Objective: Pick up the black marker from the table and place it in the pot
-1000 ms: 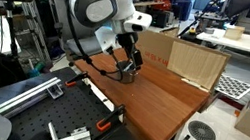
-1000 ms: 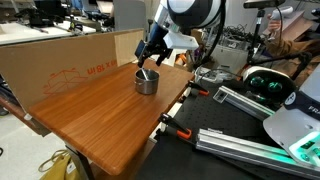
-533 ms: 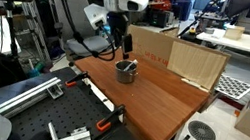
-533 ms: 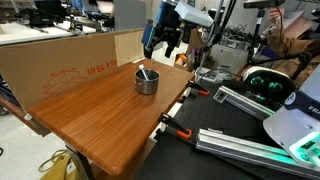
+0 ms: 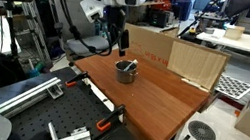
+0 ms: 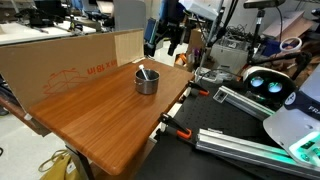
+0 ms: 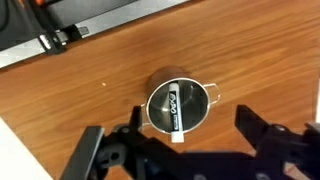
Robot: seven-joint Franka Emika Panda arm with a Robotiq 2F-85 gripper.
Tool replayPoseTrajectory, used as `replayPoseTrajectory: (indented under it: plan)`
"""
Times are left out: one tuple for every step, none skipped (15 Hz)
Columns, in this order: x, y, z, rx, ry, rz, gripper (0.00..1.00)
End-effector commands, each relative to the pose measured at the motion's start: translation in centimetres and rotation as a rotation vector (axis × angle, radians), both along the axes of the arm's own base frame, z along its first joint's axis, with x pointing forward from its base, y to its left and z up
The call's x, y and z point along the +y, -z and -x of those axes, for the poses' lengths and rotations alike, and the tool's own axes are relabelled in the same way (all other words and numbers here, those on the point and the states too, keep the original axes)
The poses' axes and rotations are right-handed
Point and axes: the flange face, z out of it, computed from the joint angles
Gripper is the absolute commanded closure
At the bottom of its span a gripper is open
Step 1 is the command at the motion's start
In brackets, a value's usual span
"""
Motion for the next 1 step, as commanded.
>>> replayPoseTrajectory:
  plan:
    - [0.00, -0.05, -0.02, 0.000, 0.000, 0.000, 0.00]
